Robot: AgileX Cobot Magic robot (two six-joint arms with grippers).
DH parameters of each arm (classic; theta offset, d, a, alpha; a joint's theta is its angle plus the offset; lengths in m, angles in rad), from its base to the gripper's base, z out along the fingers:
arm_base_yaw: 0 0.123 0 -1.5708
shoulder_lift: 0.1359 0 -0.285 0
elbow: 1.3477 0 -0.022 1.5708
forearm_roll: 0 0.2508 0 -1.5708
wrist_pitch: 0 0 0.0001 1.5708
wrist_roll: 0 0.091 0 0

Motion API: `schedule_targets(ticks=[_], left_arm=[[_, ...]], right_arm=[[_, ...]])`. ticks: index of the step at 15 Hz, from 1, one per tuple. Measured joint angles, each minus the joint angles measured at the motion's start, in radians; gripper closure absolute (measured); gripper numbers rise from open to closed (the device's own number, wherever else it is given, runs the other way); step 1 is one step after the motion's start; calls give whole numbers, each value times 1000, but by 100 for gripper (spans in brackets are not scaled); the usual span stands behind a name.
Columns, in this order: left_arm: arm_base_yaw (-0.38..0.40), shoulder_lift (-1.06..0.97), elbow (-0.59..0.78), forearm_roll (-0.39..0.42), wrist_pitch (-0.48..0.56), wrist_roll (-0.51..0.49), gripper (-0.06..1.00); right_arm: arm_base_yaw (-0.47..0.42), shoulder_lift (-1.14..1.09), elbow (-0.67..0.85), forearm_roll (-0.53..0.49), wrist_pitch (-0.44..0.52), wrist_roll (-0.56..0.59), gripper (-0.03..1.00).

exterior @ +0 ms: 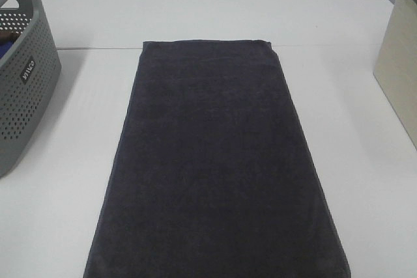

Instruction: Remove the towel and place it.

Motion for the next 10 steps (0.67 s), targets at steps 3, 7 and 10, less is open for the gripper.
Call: schedule_targets(ticks=[3, 7, 10], left_arm=[[0, -1, 45, -7, -69, 24, 22], [0, -1, 83, -32, -172, 28, 22], [0, -1, 83, -33, -174, 29, 22]], right_arm=[[1, -8, 8, 14, -41, -48, 37], [1, -8, 43, 15, -117, -65, 40], [1, -8, 43, 15, -124, -65, 40]])
